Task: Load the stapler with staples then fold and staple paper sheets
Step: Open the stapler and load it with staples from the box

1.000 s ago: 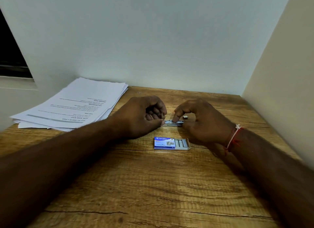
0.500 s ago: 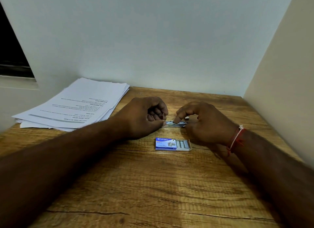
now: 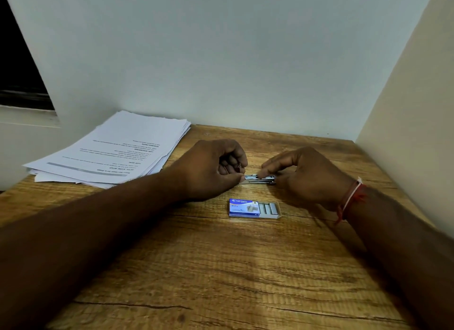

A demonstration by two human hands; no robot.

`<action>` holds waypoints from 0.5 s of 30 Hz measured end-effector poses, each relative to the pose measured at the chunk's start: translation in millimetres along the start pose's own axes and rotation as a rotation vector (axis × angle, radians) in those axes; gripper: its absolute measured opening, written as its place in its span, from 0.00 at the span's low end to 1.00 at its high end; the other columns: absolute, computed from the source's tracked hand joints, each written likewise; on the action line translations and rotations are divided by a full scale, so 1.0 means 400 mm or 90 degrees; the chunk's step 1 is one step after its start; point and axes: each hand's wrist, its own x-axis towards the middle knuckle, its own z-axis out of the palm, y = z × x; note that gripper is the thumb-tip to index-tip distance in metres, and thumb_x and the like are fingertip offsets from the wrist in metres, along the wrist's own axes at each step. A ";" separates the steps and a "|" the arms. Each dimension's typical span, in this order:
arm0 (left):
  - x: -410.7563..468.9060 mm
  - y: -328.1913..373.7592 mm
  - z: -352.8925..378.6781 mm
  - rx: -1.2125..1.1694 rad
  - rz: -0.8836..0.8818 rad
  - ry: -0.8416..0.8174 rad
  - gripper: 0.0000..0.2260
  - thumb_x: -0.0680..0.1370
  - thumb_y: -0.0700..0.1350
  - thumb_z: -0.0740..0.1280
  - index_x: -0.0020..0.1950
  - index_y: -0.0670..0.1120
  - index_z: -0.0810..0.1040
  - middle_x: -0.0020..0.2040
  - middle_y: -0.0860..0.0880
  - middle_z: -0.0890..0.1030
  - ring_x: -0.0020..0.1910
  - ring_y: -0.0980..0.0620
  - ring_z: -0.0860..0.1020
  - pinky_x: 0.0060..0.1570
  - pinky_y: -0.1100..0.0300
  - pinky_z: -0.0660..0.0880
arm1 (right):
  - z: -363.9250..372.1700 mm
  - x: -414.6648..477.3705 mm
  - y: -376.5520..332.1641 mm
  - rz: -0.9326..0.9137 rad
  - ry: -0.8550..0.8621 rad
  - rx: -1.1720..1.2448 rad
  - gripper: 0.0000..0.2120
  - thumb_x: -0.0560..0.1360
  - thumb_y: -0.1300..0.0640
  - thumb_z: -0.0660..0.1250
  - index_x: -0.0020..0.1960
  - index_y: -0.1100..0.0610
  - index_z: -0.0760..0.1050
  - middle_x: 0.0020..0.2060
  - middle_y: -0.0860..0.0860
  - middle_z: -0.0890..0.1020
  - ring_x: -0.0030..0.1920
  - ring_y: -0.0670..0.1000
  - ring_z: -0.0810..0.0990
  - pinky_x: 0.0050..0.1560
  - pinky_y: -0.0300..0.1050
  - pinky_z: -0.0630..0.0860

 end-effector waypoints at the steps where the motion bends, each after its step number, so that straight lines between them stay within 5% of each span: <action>1: 0.000 0.000 0.001 -0.001 0.001 0.001 0.12 0.77 0.41 0.82 0.54 0.54 0.85 0.48 0.53 0.89 0.46 0.52 0.87 0.51 0.49 0.87 | -0.001 0.000 0.001 0.011 -0.004 0.008 0.16 0.77 0.65 0.74 0.46 0.44 0.92 0.48 0.43 0.91 0.53 0.53 0.89 0.60 0.61 0.85; 6: -0.001 -0.002 0.003 -0.006 -0.001 0.000 0.12 0.77 0.40 0.82 0.54 0.54 0.85 0.48 0.52 0.89 0.46 0.52 0.87 0.51 0.50 0.87 | -0.004 0.004 0.002 0.052 -0.027 0.061 0.19 0.78 0.68 0.70 0.47 0.45 0.92 0.50 0.50 0.91 0.56 0.65 0.87 0.59 0.66 0.84; 10: 0.001 -0.003 0.003 -0.004 -0.004 0.001 0.12 0.77 0.40 0.82 0.54 0.53 0.85 0.48 0.53 0.89 0.46 0.52 0.87 0.51 0.50 0.87 | -0.008 0.010 0.006 0.065 -0.051 0.069 0.20 0.78 0.67 0.68 0.48 0.45 0.92 0.54 0.61 0.90 0.46 0.60 0.80 0.47 0.56 0.78; 15: 0.001 -0.003 0.003 0.001 -0.005 0.003 0.13 0.76 0.41 0.83 0.54 0.54 0.85 0.48 0.52 0.89 0.46 0.51 0.88 0.51 0.49 0.87 | -0.009 0.015 0.004 0.067 -0.043 0.054 0.14 0.81 0.62 0.72 0.48 0.44 0.92 0.48 0.52 0.91 0.45 0.60 0.83 0.51 0.56 0.82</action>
